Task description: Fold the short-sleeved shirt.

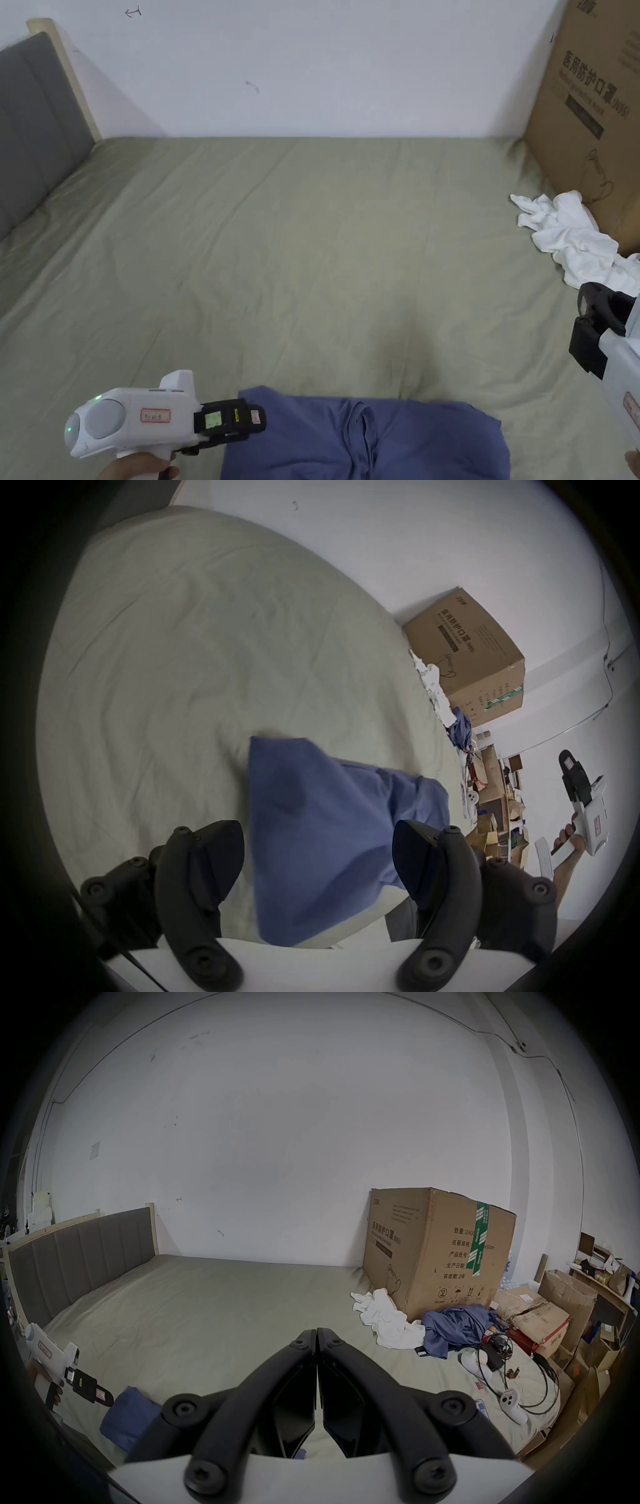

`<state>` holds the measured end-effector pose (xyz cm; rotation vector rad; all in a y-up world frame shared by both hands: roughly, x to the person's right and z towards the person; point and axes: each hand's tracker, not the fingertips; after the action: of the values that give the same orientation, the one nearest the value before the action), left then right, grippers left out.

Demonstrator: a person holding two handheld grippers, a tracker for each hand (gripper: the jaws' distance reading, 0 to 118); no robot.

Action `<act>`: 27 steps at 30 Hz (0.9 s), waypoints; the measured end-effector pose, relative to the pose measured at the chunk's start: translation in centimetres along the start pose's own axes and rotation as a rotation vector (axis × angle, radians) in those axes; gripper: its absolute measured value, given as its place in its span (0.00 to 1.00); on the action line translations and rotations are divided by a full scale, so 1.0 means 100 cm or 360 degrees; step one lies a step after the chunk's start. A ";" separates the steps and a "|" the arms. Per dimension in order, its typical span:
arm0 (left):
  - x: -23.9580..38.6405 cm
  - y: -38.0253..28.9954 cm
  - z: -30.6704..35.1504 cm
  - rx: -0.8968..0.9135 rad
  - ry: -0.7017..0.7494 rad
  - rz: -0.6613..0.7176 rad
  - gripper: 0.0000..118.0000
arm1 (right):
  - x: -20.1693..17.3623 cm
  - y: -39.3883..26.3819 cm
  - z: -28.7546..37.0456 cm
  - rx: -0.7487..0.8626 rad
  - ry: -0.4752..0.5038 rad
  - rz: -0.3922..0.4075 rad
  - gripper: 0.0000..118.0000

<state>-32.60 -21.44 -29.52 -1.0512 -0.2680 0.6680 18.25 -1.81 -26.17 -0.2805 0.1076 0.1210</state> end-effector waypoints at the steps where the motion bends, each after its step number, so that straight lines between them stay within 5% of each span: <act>1: -0.006 0.000 -0.004 -0.0006 0.0003 0.0017 0.79 | -0.003 0.001 0.001 -0.0006 -0.0002 0.0008 0.00; 4: -0.014 -0.004 -0.016 -0.0041 -0.0001 0.0064 0.73 | -0.005 0.001 0.001 -0.0027 -0.0008 0.0022 0.00; 7: -0.014 -0.008 -0.028 -0.0071 -0.0048 0.0057 0.42 | -0.002 -0.003 -0.005 -0.0048 -0.0021 0.0043 0.00; 9: -0.009 -0.010 -0.037 -0.0091 -0.0007 0.0021 0.38 | -0.003 -0.003 -0.005 -0.0056 -0.0021 0.0039 0.00; 13: -0.007 -0.012 -0.043 -0.0082 0.0048 -0.0027 0.12 | -0.004 -0.004 -0.006 -0.0064 -0.0028 0.0036 0.00; 18: 0.021 -0.020 -0.032 -0.0023 0.0166 -0.0209 0.07 | -0.005 -0.004 -0.011 -0.0068 -0.0016 0.0044 0.00; 27: 0.002 -0.002 0.049 0.0088 0.0307 -0.0196 0.06 | -0.016 0.004 -0.012 -0.0020 0.0033 0.0024 0.00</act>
<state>-34.81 -17.92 -27.01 -1.0297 -0.1444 0.4571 16.49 -1.92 -27.24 -0.2935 0.1295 0.1339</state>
